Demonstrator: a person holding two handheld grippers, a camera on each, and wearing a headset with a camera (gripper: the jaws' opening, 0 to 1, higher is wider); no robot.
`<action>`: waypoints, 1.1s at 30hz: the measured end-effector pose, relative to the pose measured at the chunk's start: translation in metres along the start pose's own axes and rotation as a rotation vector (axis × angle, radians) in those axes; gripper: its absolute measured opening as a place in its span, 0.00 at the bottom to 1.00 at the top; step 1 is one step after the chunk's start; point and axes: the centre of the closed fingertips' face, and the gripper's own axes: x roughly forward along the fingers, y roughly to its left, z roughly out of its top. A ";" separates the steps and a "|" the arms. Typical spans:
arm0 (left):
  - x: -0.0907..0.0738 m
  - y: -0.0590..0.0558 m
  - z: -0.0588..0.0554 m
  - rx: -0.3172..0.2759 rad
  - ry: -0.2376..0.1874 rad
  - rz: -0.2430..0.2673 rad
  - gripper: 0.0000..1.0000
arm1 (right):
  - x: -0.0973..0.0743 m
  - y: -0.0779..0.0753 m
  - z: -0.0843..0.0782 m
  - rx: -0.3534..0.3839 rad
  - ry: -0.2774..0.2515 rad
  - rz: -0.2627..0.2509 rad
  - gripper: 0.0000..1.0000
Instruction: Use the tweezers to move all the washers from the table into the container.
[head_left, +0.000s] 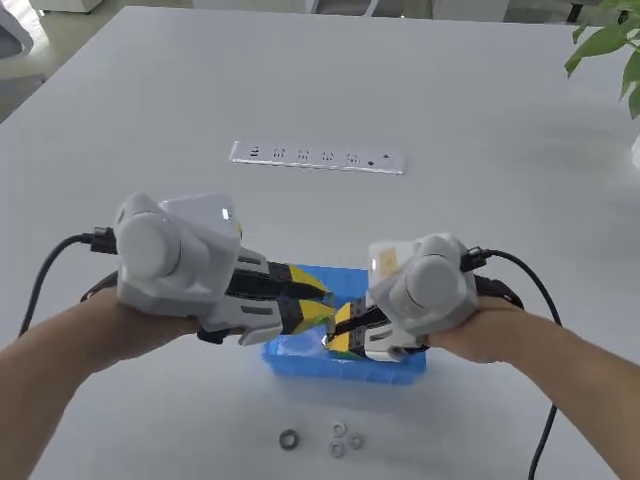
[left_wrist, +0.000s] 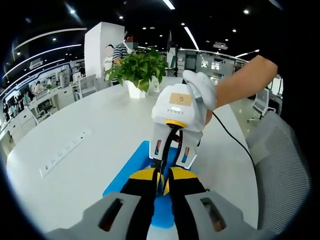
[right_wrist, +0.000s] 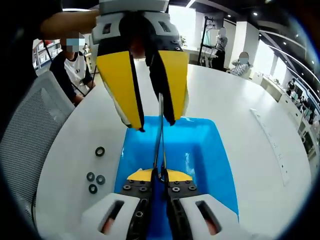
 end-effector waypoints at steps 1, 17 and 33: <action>0.000 0.001 0.000 0.002 0.000 0.001 0.13 | 0.000 0.000 0.000 -0.001 0.000 0.000 0.08; 0.005 0.000 -0.001 0.035 0.001 -0.034 0.07 | 0.000 0.001 0.000 -0.012 0.009 0.004 0.08; 0.006 0.001 0.003 0.078 0.004 -0.035 0.05 | 0.000 -0.001 0.003 -0.031 0.018 0.005 0.11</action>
